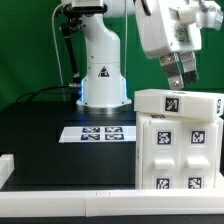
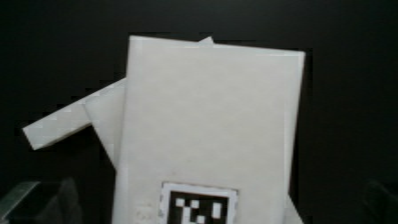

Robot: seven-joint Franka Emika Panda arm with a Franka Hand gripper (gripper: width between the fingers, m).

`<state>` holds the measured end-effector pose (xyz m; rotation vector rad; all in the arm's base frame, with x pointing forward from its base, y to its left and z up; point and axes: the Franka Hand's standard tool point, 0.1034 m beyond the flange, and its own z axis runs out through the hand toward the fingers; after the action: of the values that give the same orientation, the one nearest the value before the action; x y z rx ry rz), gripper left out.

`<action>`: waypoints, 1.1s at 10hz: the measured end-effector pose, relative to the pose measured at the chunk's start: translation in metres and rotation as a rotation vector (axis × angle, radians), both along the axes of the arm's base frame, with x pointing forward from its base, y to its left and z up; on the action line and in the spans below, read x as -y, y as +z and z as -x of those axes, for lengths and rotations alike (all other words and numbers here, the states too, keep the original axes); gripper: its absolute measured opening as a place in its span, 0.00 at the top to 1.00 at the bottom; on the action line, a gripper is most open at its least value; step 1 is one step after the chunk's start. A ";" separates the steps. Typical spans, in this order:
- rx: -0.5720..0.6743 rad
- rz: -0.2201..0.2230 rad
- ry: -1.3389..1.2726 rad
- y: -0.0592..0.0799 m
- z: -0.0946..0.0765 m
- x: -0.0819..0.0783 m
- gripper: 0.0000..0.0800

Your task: Assemble cabinet

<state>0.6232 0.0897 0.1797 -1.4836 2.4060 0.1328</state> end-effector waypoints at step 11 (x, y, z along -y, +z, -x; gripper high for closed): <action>0.222 0.223 1.010 0.005 -0.010 -0.008 0.00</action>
Offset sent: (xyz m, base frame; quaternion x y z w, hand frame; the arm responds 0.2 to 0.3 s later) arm 0.0127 0.0082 0.0075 -0.0175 0.0286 -0.3342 0.9419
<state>0.6330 0.0975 0.1845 -2.5148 1.3370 -0.0841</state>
